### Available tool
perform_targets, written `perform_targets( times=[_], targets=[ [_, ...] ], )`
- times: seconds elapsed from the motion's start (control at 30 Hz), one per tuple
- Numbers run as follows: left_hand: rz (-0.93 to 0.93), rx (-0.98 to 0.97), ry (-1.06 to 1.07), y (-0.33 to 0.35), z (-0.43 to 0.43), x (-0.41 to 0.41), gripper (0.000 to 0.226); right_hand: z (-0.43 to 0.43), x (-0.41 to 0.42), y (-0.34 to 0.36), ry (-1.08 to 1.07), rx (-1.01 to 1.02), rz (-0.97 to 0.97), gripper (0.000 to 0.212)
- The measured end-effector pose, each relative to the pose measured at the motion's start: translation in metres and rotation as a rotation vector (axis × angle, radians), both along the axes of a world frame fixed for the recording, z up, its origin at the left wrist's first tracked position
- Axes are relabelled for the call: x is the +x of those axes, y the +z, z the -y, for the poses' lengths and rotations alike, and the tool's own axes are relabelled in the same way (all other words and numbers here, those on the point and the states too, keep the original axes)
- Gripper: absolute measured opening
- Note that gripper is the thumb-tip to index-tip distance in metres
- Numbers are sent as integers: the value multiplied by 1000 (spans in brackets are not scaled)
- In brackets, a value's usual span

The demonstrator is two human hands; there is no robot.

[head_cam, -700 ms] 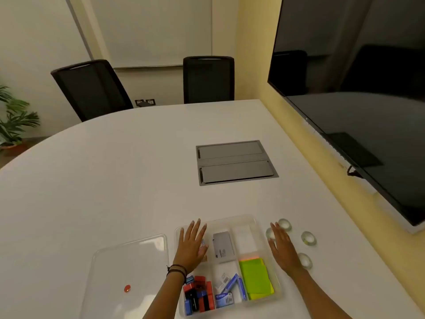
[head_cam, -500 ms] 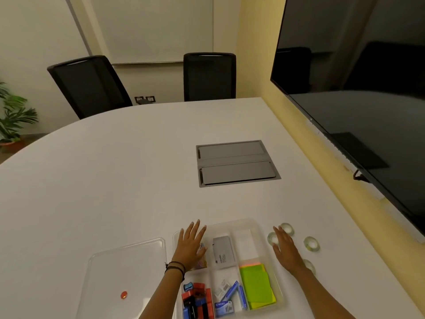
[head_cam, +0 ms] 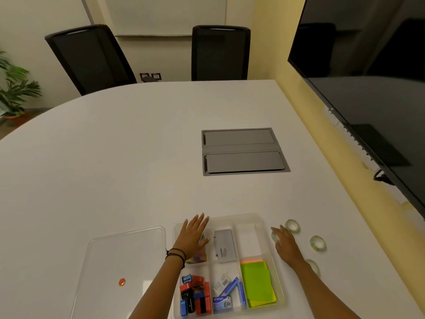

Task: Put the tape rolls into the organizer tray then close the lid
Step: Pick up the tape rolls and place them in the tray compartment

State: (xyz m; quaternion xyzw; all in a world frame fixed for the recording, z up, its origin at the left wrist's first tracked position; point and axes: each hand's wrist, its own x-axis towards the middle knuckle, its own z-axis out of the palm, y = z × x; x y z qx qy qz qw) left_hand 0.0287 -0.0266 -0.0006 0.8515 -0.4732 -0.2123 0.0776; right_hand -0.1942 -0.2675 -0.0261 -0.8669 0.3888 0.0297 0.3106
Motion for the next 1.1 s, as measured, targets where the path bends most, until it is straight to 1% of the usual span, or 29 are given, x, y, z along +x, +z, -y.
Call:
perform_targets(
  times=[0.07,0.17,0.23,0.4,0.5,0.57,0.73,0.83,0.9,0.97,1.1],
  targets=[
    [-6,13,-1,1,1,1,111,1,2,-2,14,-17,-9,56],
    [19,40,5,2,3,3,85,1,4,-5,0,-48,-9,55],
    [17,54,0,2,3,3,77,2,5,-6,-7,-67,-22,55],
    [-4,77,15,5,7,3,78,3,7,-8,5,-109,-71,51],
    [3,117,28,5,11,0,79,3,12,2,-42,-93,-69,47],
    [8,145,38,5,13,-2,79,2,18,12,-96,-77,-6,43],
    [18,163,38,6,14,-2,79,-11,44,45,-287,118,355,36],
    [22,161,38,6,14,-3,79,-23,55,61,-296,234,509,33],
    [27,167,41,5,14,-3,79,-32,60,64,-262,262,559,34],
    [39,180,46,6,15,-4,78,-40,64,62,-203,252,540,35],
    [49,201,38,8,16,-5,78,-58,70,49,-71,202,364,38]
  ],
)
